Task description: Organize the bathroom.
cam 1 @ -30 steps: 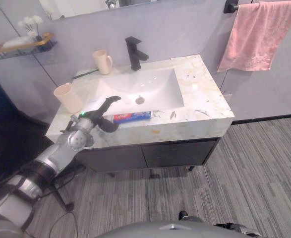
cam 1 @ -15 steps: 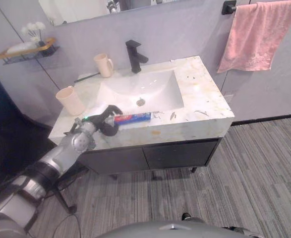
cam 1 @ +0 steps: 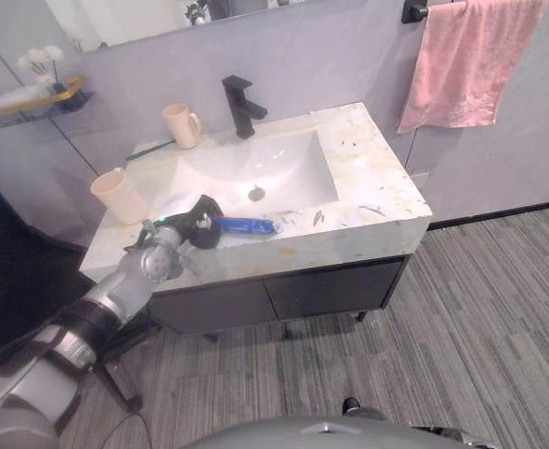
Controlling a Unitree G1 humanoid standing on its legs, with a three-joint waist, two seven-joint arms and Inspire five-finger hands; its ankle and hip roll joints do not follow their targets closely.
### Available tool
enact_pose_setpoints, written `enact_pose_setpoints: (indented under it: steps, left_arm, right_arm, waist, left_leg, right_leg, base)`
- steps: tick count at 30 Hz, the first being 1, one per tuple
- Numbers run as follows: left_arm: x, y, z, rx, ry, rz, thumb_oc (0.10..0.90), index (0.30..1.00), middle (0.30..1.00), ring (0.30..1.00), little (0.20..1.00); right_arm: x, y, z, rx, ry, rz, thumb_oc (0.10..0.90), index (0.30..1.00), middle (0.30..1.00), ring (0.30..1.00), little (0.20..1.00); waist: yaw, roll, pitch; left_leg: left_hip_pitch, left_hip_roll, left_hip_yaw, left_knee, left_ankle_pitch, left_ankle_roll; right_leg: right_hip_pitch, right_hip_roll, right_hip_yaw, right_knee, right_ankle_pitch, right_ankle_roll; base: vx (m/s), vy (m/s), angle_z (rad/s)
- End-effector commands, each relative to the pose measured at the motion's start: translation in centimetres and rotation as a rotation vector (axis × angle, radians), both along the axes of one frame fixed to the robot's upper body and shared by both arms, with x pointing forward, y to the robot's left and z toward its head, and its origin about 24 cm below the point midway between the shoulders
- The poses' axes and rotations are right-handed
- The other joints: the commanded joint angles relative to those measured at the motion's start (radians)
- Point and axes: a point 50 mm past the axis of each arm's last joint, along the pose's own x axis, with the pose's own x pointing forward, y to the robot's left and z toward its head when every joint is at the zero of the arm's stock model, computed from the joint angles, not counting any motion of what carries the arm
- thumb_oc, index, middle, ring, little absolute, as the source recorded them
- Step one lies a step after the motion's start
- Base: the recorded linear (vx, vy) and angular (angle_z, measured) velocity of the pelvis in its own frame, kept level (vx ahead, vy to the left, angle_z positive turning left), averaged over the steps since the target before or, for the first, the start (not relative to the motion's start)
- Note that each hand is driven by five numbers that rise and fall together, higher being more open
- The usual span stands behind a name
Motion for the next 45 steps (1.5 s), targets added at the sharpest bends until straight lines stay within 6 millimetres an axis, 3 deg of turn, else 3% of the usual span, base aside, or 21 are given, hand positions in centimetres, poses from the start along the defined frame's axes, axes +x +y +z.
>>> enact_pose_setpoints:
  steps: [1,4,7,9,10,14,15,18,19,20,22,23,25,27,29,31,33,34,36,41,45]
  left_arm:
    - [2.1,0.5,5.8,-0.142,-0.276,-0.003,0.400,0.300,0.300,0.300,0.300]
    - [1.5,1.1,9.0,-0.268,-0.417,-0.031,0.400,0.300,0.300,0.300,0.300]
    - [1.0,1.6,10.4,-0.320,-0.488,-0.034,0.400,0.300,0.300,0.300,0.300]
    - [0.0,2.4,12.6,-0.388,-0.600,-0.028,0.400,0.300,0.300,0.300,0.300]
    - [-0.1,2.5,12.9,-0.403,-0.617,-0.033,0.400,0.300,0.300,0.300,0.300]
    - [-1.5,3.1,15.6,-0.517,-0.726,-0.069,0.400,0.300,0.300,0.300,0.300]
    - [-2.3,3.1,16.7,-0.592,-0.753,-0.109,0.400,0.300,0.300,0.300,0.300]
    - [-3.4,2.9,18.3,-0.694,-0.836,-0.119,0.400,0.300,0.300,0.300,0.300]
    - [-4.0,3.0,19.7,-0.762,-0.888,-0.119,0.400,0.300,0.300,0.300,0.300]
    - [-4.1,3.0,20.4,-0.796,-0.904,-0.119,0.400,0.300,0.300,0.300,0.300]
    - [-4.0,2.4,23.2,-0.920,-0.912,-0.134,0.400,0.300,0.300,0.300,0.300]
    - [-3.9,2.1,23.8,-0.940,-0.916,-0.134,0.400,0.300,0.300,0.300,0.300]
    - [-3.5,1.2,26.5,-1.032,-0.969,-0.138,0.400,0.300,0.300,0.300,0.300]
    - [-3.2,0.9,27.6,-1.064,-0.992,-0.144,0.400,0.300,0.300,0.300,0.300]
    - [-2.5,-0.4,29.0,-1.155,-0.973,-0.171,0.400,0.300,0.300,0.300,0.300]
    - [-1.9,-1.4,29.1,-1.211,-0.944,-0.189,0.400,0.300,0.300,0.300,0.300]
    - [-1.4,-2.2,28.9,-1.252,-0.912,-0.200,0.400,0.300,0.300,0.300,0.300]
    - [-0.8,-3.0,28.1,-1.287,-0.857,-0.215,0.400,0.300,0.300,0.300,0.300]
    - [-0.2,-4.1,27.1,-1.325,-0.804,-0.230,0.400,0.300,0.300,0.300,0.300]
    - [0.9,-7.0,23.0,-1.423,-0.631,-0.259,0.400,0.300,0.300,0.300,0.300]
    - [1.0,-8.2,21.4,-1.438,-0.565,-0.269,0.400,0.300,0.300,0.300,0.300]
  right_arm:
    - [2.0,-0.1,0.4,-0.019,-0.161,-0.193,0.800,0.900,0.900,0.900,0.900]
    - [3.6,-2.6,2.0,-0.113,-0.394,-0.432,0.800,0.900,0.900,0.900,0.900]
    - [4.3,-4.1,3.2,-0.189,-0.509,-0.498,0.800,0.900,0.900,0.900,0.900]
    - [5.0,-7.1,6.2,-0.370,-0.691,-0.626,0.800,0.900,0.900,0.900,0.900]
    - [5.0,-7.5,6.7,-0.394,-0.718,-0.645,0.800,0.900,0.900,0.900,0.900]
    - [5.2,-13.3,13.5,-0.682,-0.957,-0.765,0.800,0.900,0.900,0.900,0.900]
    - [5.2,-15.2,17.3,-0.841,-1.071,-0.777,0.800,0.900,0.900,0.900,0.900]
    - [6.3,-16.3,24.3,-1.061,-1.285,-0.749,0.800,0.900,0.900,0.900,0.900]
    - [7.6,-15.6,29.4,-1.173,-1.454,-0.700,0.800,0.900,0.900,0.900,0.900]
    - [8.2,-15.0,31.6,-1.216,-1.531,-0.666,0.800,0.900,0.900,0.900,0.900]
    - [10.5,-11.5,38.2,-1.322,-1.823,-0.484,0.800,0.900,0.900,0.900,0.900]
    - [10.9,-10.8,39.3,-1.326,-1.878,-0.447,0.800,0.900,0.900,0.900,0.900]
    - [12.9,-6.7,43.4,-1.227,-2.191,-0.173,0.800,0.900,0.900,0.900,0.900]
    - [13.9,-5.2,44.6,-1.168,-2.276,-0.064,0.800,0.900,0.900,0.900,0.900]
    - [16.0,-1.0,47.3,-0.899,-2.450,0.247,0.800,0.900,0.900,0.900,0.900]
    - [17.4,1.7,48.6,-0.755,-2.485,0.468,0.800,0.900,0.900,0.900,0.900]
    - [18.2,3.3,49.3,-0.625,-2.503,0.570,0.800,0.900,0.900,0.900,0.900]
    - [19.2,5.1,49.7,-0.482,-2.497,0.695,0.800,0.900,0.900,0.900,0.900]
    - [20.2,6.7,50.7,-0.368,-2.490,0.767,0.800,0.900,0.900,0.900,0.900]
    - [22.1,8.6,52.3,-0.207,-2.471,0.834,0.800,0.900,0.900,0.900,0.900]
    - [22.7,8.8,52.7,-0.182,-2.451,0.841,0.800,0.900,0.900,0.900,0.900]
  waist:
    - [-0.027,-0.035,0.024]
    - [-0.041,-0.053,0.032]
    - [-0.048,-0.061,0.034]
    - [-0.066,-0.077,0.039]
    - [-0.067,-0.079,0.038]
    - [-0.082,-0.098,0.038]
    - [-0.085,-0.101,0.039]
    - [-0.087,-0.104,0.036]
    - [-0.089,-0.102,0.033]
    - [-0.089,-0.101,0.029]
    - [-0.088,-0.091,0.018]
    - [-0.087,-0.089,0.017]
    - [-0.076,-0.080,0.003]
    - [-0.072,-0.083,0.002]
    - [-0.058,-0.087,-0.012]
    - [-0.042,-0.097,-0.022]
    - [-0.033,-0.103,-0.027]
    - [-0.021,-0.112,-0.033]
    - [-0.007,-0.127,-0.037]
    - [0.025,-0.164,-0.044]
    - [0.035,-0.174,-0.043]
  left_leg:
    - [-0.024,-0.077,0.044,0.134,-0.103,0.069]
    - [-0.014,-0.075,0.047,0.119,-0.096,0.068]
    - [-0.018,-0.072,0.051,0.113,-0.089,0.066]
    - [-0.013,-0.074,0.050,0.105,-0.087,0.064]
    - [-0.017,-0.072,0.053,0.104,-0.083,0.063]
    - [-0.017,-0.075,0.046,0.098,-0.084,0.058]
    - [-0.015,-0.079,0.038,0.093,-0.082,0.057]
    - [-0.018,-0.085,0.021,0.085,-0.078,0.056]
    - [-0.016,-0.090,0.011,0.078,-0.076,0.057]
    - [-0.017,-0.092,0.007,0.076,-0.075,0.057]
    - [-0.019,-0.098,0.000,0.068,-0.070,0.060]
    - [-0.019,-0.100,-0.001,0.065,-0.068,0.060]
    - [-0.019,-0.104,-0.004,0.050,-0.059,0.060]
    - [-0.022,-0.104,-0.002,0.044,-0.050,0.060]
    - [-0.022,-0.105,-0.005,0.029,-0.040,0.058]
    - [-0.026,-0.104,-0.007,0.024,-0.033,0.057]
    - [-0.029,-0.102,-0.007,0.021,-0.028,0.057]
    - [-0.032,-0.099,-0.010,0.020,-0.024,0.054]
    - [-0.035,-0.095,-0.015,0.021,-0.020,0.052]
    - [-0.046,-0.091,-0.034,0.022,-0.012,0.049]
    - [-0.053,-0.092,-0.044,0.027,-0.013,0.048]
  right_leg:
    - [-0.036,0.026,0.063,0.185,-0.203,0.052]
    - [-0.034,0.030,0.067,0.184,-0.196,0.055]
    - [-0.043,0.034,0.074,0.182,-0.186,0.052]
    - [-0.045,0.036,0.077,0.183,-0.186,0.055]
    - [-0.049,0.038,0.080,0.181,-0.180,0.053]
    - [-0.049,0.039,0.081,0.178,-0.178,0.056]
    - [-0.045,0.042,0.083,0.174,-0.177,0.056]
    - [-0.044,0.049,0.090,0.173,-0.178,0.056]
    - [-0.040,0.053,0.096,0.171,-0.180,0.057]
    - [-0.039,0.055,0.099,0.171,-0.181,0.058]
    - [-0.040,0.059,0.110,0.170,-0.182,0.060]
    - [-0.040,0.059,0.111,0.168,-0.182,0.061]
    - [-0.039,0.059,0.117,0.160,-0.178,0.065]
    - [-0.042,0.060,0.118,0.156,-0.172,0.063]
    - [-0.040,0.059,0.118,0.149,-0.170,0.065]
    - [-0.040,0.058,0.112,0.143,-0.166,0.064]
    - [-0.041,0.056,0.110,0.138,-0.162,0.064]
    - [-0.040,0.056,0.103,0.136,-0.163,0.064]
    - [-0.037,0.054,0.093,0.132,-0.161,0.061]
    - [-0.031,0.051,0.068,0.122,-0.155,0.056]
    - [-0.034,0.048,0.059,0.125,-0.154,0.055]
  base:
    - [0.00,0.000,0.00]
    - [0.00,0.000,0.00]
    - [-0.03,0.028,-0.04]
    - [-0.04,0.050,-0.11]
    - [-0.05,0.042,-0.10]
    - [-0.02,0.046,-0.03]
    - [0.00,0.065,-0.02]
    - [0.02,0.071,-0.03]
    - [0.03,0.083,-0.09]
    - [0.02,0.094,-0.21]
    - [0.04,0.106,-0.21]
    - [0.02,0.111,-0.16]
    - [-0.01,0.094,-0.26]
    - [-0.01,0.053,-0.11]
    - [0.00,0.049,-0.06]
    - [-0.01,0.020,-0.05]
    - [0.00,0.000,0.00]
    - [0.00,0.000,0.00]
    - [0.00,-0.007,0.02]
    - [0.00,-0.023,0.13]
    - [0.00,-0.011,0.22]
